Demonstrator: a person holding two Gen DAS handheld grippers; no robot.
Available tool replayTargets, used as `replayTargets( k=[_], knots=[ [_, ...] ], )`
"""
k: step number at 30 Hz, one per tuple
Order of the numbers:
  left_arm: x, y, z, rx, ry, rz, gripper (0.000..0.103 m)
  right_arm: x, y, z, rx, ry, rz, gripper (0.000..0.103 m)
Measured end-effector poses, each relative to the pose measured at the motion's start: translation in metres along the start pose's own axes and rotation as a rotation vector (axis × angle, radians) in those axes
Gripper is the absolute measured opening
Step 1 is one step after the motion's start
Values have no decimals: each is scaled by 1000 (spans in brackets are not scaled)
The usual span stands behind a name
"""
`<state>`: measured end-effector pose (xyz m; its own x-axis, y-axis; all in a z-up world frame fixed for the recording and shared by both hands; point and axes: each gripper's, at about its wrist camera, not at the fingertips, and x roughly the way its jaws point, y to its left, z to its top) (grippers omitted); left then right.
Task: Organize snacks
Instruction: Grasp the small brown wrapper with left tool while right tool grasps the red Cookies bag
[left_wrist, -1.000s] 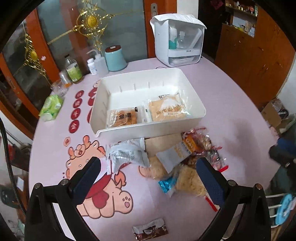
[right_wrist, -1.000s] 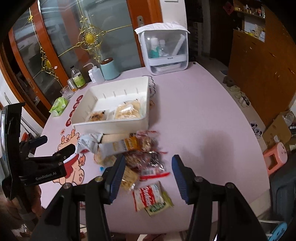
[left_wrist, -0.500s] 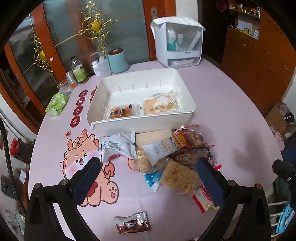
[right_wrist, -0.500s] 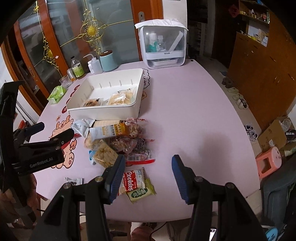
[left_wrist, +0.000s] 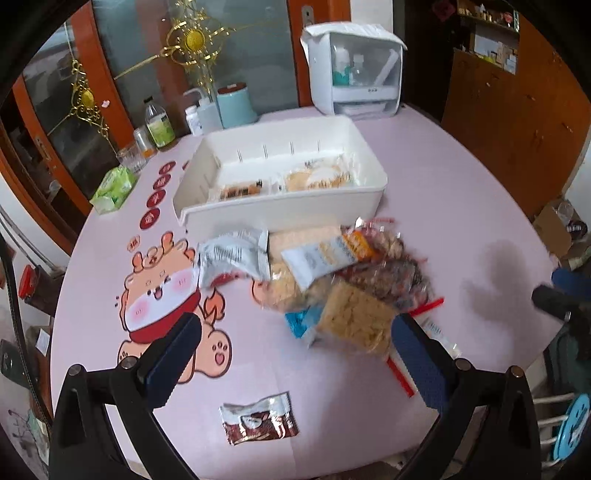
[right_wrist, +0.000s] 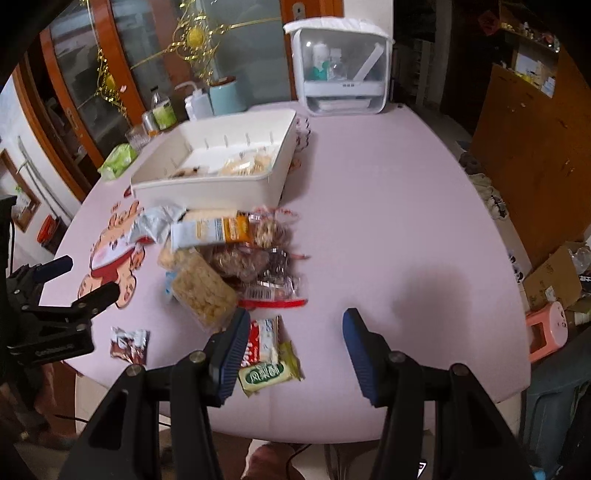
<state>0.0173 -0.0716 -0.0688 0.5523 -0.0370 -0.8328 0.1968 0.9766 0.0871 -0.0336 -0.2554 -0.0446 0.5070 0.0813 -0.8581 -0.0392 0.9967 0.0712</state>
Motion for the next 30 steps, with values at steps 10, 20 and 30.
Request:
replayTargets(
  k=[10, 20, 30],
  knots=[
    [34, 30, -50, -4, 129, 25, 102, 62, -16, -43, 43, 136, 67, 53],
    [70, 61, -101, -44, 242, 28, 102, 89, 2, -47, 82, 171, 185, 53],
    [100, 84, -119, -204, 333, -63, 102, 119, 14, -36, 65, 214, 201, 53]
  ],
)
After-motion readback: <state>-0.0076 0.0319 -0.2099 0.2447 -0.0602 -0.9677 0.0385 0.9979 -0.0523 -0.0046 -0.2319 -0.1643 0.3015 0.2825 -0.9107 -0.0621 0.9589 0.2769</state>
